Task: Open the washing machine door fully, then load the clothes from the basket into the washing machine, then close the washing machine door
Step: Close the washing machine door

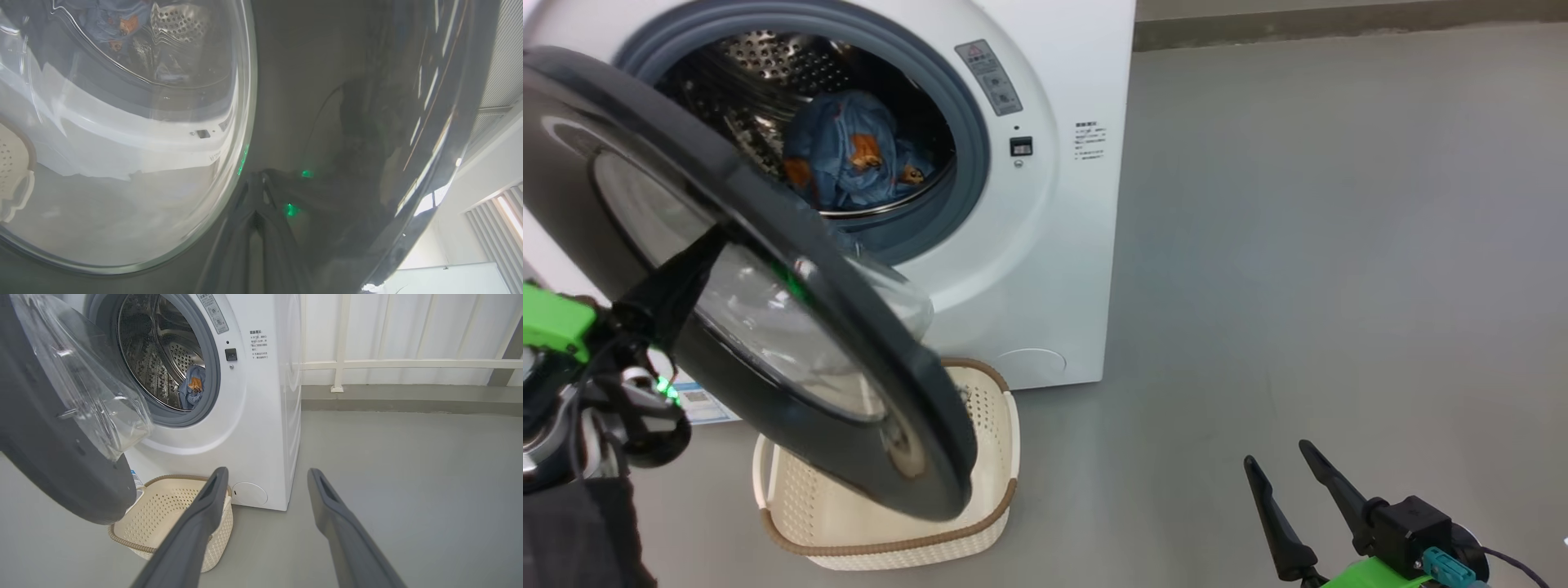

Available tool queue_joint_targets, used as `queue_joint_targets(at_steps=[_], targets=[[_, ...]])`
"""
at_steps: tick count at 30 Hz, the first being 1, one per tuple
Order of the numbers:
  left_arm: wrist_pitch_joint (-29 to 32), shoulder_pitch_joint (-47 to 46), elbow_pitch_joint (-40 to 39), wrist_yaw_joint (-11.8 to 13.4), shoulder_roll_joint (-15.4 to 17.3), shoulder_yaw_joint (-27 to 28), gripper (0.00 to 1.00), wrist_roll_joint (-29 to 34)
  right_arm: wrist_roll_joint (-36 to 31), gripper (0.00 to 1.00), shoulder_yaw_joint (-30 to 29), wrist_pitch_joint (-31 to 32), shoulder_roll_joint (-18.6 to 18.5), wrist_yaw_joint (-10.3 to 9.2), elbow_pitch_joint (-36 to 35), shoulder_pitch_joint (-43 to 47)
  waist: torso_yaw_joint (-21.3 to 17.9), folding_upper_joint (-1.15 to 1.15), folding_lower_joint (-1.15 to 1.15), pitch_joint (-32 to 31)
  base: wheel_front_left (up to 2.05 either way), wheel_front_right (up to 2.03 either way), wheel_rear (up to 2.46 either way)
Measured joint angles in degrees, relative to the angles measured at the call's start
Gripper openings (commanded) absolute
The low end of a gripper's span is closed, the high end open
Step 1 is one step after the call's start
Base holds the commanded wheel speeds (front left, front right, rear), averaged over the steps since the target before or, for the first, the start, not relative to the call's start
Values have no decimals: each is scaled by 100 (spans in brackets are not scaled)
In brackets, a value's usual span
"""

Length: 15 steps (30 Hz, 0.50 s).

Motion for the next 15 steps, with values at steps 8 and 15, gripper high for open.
queue_joint_targets(at_steps=[8,15], targets=[[-477,-325,613,-375,-44,-325,0,-247,0,100,19,0,-7,0,5,-18,-214,0,0,80,0,0,0],[-743,-543,1053,-617,-94,-385,0,-246,0,100,20,0,-10,0,7,-51,-339,0,0,136,0,0,0]])
